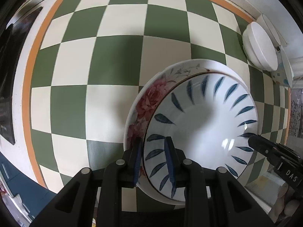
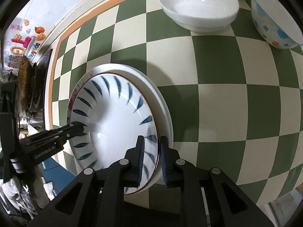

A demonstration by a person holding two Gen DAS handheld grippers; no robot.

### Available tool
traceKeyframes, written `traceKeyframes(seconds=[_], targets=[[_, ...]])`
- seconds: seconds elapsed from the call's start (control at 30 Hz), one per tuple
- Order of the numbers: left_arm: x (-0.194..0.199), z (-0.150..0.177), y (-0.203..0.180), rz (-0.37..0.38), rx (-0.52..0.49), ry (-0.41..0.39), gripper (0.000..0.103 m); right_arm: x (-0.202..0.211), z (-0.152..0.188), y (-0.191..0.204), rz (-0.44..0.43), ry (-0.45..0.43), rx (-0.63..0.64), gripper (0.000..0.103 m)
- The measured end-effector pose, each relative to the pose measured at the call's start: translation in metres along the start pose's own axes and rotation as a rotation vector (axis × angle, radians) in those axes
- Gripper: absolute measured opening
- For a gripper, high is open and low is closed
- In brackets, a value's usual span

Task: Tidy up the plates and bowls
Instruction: 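Lower the blue-leaf plate onto the plate stack and open the left gripper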

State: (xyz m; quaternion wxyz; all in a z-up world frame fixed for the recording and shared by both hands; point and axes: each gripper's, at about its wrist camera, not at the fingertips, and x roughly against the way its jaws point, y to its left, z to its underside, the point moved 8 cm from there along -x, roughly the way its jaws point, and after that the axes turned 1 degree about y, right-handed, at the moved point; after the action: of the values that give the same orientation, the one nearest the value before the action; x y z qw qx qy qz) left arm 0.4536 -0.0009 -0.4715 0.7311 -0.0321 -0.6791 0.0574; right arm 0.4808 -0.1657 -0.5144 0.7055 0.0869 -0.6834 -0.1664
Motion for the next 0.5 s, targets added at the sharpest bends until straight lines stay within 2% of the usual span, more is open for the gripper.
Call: traceKeyframes(seconds=[0.13, 0.37, 0.47, 0.5], targets=[[0.008, 0.002, 0.002, -0.02, 0.011, -0.027, 0.022, 0.003, -0.001, 0.0, -0.002, 0.003, 0.027, 0.019], [0.04, 0.021, -0.005, -0.062, -0.002, -0.127, 0.022, 0.023, 0.011, 0.011, 0.068, -0.042, 0.101, 0.02], [0.059, 0.033, -0.011, -0.057, -0.032, -0.173, 0.022, 0.04, 0.023, 0.021, 0.088, -0.08, 0.126, 0.033], [0.066, 0.039, -0.013, -0.057, -0.043, -0.19, 0.026, 0.047, 0.028, 0.024, 0.094, -0.1, 0.133, 0.037]])
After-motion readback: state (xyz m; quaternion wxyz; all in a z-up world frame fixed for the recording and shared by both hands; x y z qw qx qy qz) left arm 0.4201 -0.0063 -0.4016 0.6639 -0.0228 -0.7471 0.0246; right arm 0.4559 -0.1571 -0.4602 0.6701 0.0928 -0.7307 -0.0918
